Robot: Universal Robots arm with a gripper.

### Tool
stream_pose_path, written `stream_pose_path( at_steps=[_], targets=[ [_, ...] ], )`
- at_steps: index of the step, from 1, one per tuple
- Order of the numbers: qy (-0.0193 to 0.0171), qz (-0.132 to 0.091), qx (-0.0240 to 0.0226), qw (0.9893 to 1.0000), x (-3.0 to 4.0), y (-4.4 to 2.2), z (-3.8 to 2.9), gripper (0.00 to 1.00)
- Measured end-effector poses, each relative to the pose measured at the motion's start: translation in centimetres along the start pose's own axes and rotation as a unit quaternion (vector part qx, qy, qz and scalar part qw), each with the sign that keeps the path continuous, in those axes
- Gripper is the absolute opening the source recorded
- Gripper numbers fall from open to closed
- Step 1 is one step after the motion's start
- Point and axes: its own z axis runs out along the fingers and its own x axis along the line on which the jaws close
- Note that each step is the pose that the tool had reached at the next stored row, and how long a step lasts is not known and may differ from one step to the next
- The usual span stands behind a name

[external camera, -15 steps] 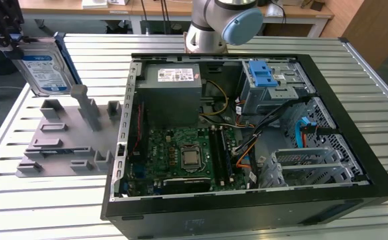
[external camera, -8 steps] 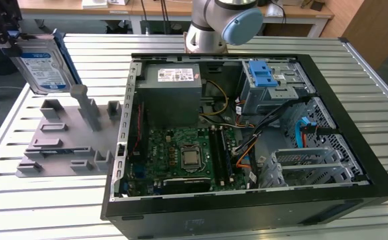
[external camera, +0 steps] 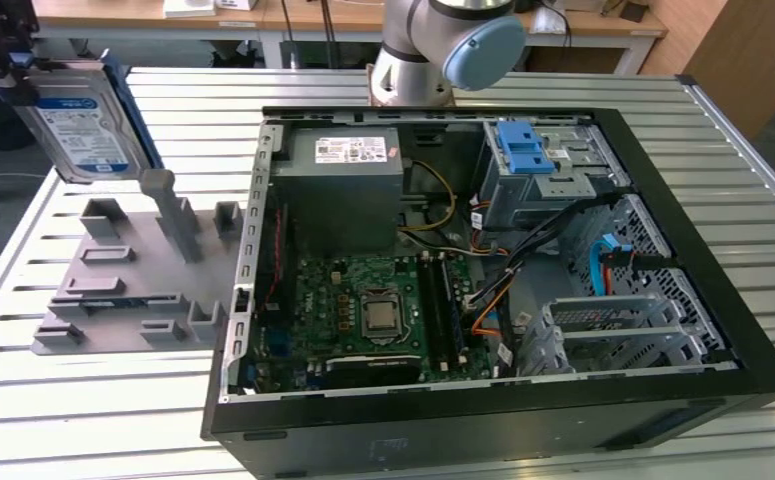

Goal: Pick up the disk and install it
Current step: 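Pick up the disk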

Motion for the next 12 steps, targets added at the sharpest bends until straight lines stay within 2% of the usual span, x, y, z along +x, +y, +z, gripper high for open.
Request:
stream_pose_path(
  at_steps=[12],
  targets=[
    [0.0,0.0,0.0,1.0,-0.01,0.03,-1.22,0.36]
  ],
)
